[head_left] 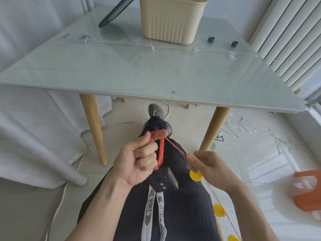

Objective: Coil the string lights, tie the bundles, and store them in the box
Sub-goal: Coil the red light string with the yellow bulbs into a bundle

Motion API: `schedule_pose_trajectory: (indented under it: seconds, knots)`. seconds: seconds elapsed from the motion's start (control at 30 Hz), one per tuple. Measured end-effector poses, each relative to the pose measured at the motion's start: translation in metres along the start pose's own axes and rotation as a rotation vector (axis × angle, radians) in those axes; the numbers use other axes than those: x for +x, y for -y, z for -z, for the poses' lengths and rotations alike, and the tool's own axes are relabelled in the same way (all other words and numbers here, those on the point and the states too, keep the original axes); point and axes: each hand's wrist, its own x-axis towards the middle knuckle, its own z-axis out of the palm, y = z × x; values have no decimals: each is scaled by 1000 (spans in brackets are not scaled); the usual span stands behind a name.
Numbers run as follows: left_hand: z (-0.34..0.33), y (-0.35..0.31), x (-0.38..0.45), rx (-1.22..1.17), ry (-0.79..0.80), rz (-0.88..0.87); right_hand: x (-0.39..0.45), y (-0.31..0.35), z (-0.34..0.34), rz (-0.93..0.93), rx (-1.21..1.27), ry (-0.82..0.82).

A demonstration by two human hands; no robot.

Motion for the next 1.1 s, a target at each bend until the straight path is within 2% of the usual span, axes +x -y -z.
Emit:
schedule_pose_trajectory:
  seconds: [0.1,0.27,0.37,0.53,0.63,0.73,0.83,0.93,1.1]
  knots:
    - [6,-2,1,10,-103,-155,-4,-8,-1,-66,-11,110]
    - [-3,6,7,68,-395,-343,-10,-1,-5,-54,49,75]
    - [-12,9,12,136,-463,-371,-17,7,-10,-7,-52,106]
    - [-12,23,19,318,-476,-187,-26,30,-13,128,-169,208]
    - [-13,34,20,455,-461,7,-29,40,-10,213,-198,267]
    - [-13,40,17,611,-385,218,-25,44,0,212,-162,194]
    - [-16,39,17,787,-274,296,-19,45,9,183,-279,88]
    - [-22,38,16,1050,-235,381,-17,45,15,117,-270,120]
    - [-24,32,14,1106,-257,385,-11,36,8,89,-183,203]
